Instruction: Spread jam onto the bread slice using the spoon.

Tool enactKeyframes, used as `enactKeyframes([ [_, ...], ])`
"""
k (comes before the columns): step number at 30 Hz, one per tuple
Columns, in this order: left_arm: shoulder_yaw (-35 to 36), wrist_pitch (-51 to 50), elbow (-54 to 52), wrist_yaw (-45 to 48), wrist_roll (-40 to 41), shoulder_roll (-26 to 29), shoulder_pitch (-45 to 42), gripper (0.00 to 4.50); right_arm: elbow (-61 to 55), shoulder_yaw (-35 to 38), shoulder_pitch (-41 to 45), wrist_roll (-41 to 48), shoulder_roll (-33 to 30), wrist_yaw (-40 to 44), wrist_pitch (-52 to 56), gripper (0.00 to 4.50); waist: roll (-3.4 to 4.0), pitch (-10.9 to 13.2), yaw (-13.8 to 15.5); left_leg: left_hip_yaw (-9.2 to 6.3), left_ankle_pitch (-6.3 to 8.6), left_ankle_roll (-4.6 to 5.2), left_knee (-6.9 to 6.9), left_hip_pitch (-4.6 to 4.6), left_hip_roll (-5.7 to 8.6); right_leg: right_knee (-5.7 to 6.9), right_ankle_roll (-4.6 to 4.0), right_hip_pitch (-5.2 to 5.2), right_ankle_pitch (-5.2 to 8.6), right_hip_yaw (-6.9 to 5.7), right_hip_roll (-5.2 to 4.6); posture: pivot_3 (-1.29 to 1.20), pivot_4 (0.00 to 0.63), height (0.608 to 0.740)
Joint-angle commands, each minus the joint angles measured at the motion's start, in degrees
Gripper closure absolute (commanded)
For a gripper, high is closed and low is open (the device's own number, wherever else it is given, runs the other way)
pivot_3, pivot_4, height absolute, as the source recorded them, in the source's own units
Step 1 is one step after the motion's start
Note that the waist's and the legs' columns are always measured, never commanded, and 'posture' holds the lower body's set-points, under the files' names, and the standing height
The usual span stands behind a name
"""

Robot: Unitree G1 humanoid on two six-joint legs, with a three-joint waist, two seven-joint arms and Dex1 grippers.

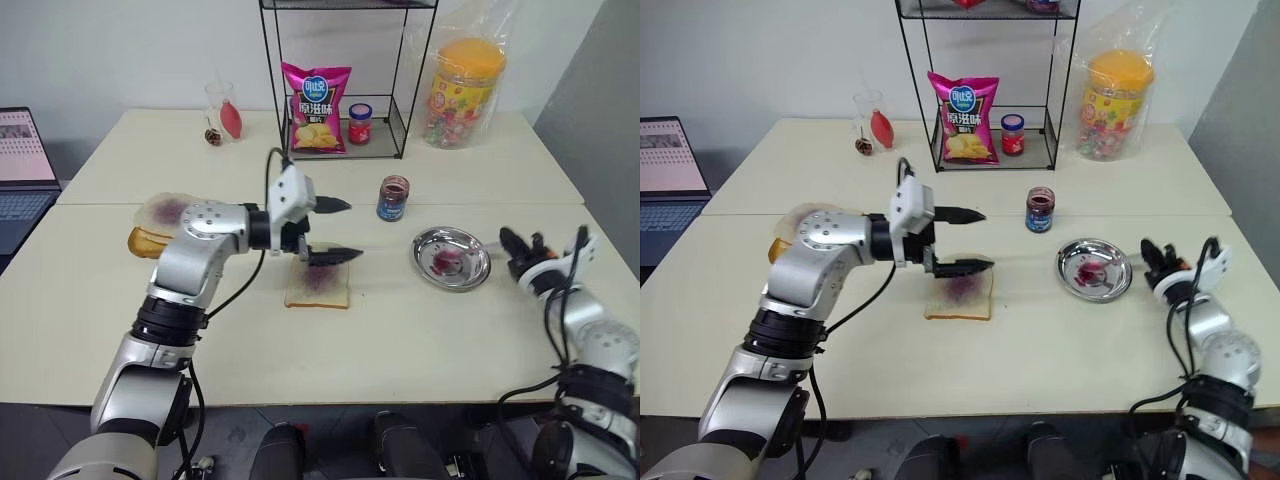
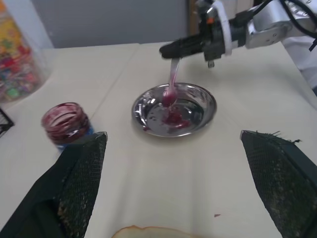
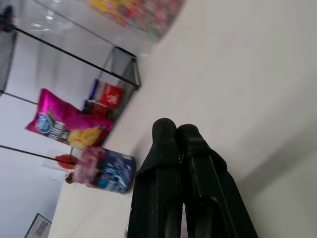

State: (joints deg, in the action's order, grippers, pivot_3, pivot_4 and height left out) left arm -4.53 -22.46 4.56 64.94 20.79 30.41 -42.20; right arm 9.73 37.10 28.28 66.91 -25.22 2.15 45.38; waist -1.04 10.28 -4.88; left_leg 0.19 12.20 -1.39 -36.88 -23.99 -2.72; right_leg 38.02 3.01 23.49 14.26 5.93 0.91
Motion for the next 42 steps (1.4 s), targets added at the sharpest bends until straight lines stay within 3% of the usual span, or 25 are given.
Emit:
enactKeyframes([
  [1,5.32,-4.45,-1.4,-4.5,4.77,-1.28,-0.89,0.0,-2.07,-0.59,8.68,2.67,-3.95,-2.08,2.58,4.45,0.0,0.0,0.0,-0.01,0.0,0.0,0.04,0.0,-0.01,0.01,-0.01,0.02,0.01,-0.01,0.01,0.0,0.15,0.74],
  [6,6.22,-3.06,-1.09,-9.74,3.61,-3.57,-0.14,0.0,4.35,-7.45,22.62,-4.41,-6.05,-0.58,0.93,4.45,0.11,0.11,0.08,0.02,0.0,0.0,0.02,-0.02,0.01,0.02,-0.06,0.04,0.03,0.0,-0.01,0.0,0.15,0.74],
  [8,6.43,-2.21,-0.79,-13.12,3.34,-5.92,0.39,0.0,7.98,-14.04,27.35,-12.0,-4.72,2.51,-2.87,4.45,0.11,0.11,0.09,-0.01,0.0,0.0,0.05,-0.03,0.01,-0.03,-0.06,0.03,0.04,-0.05,-0.01,0.0,0.15,0.74],
  [15,6.27,-2.23,-4.25,-17.48,3.07,-8.04,3.86,0.0,18.89,-27.56,33.1,-30.98,-2.91,14.0,-15.8,4.45,0.11,0.11,0.45,-0.04,0.0,0.0,0.09,-0.28,0.02,-0.04,-0.06,0.2,0.08,-0.12,-0.04,0.0,0.15,0.74],
  [19,6.69,-2.85,-6.43,-19.29,3.38,-7.71,6.45,0.0,25.08,-29.02,35.35,-36.44,-0.84,16.65,-21.45,4.45,0.11,0.11,0.47,-0.01,0.0,0.0,-0.01,-0.86,0.05,0.02,-0.28,0.78,-0.09,-0.12,-0.11,0.0,0.15,0.74],
  [31,6.53,-4.17,-9.86,-22.05,4.25,-8.14,9.08,0.0,31.58,-31.12,37.72,-46.28,1.15,23.13,-29.66,4.45,0.11,0.11,0.75,-0.08,0.0,-0.01,0.0,-0.84,0.04,0.07,-0.29,0.75,-0.1,-0.23,-0.11,0.0,0.15,0.74],
  [37,6.63,-3.95,-9.24,-21.85,4.3,-7.86,8.7,0.0,31.7,-35.98,35.49,-53.51,2.06,27.45,-36.25,4.45,0.11,0.11,0.72,-0.07,0.0,0.0,0.0,-0.83,0.04,0.08,-0.29,0.76,-0.1,-0.22,-0.1,0.0,0.15,0.74],
  [42,6.38,-3.85,-9.43,-21.89,4.18,-7.95,8.8,0.0,33.06,-35.2,34.43,-54.78,3.42,27.28,-37.08,4.45,0.11,0.11,0.75,-0.09,0.0,-0.01,-0.01,-0.82,0.04,0.1,-0.3,0.74,-0.1,-0.23,-0.11,0.0,0.15,0.74],
])
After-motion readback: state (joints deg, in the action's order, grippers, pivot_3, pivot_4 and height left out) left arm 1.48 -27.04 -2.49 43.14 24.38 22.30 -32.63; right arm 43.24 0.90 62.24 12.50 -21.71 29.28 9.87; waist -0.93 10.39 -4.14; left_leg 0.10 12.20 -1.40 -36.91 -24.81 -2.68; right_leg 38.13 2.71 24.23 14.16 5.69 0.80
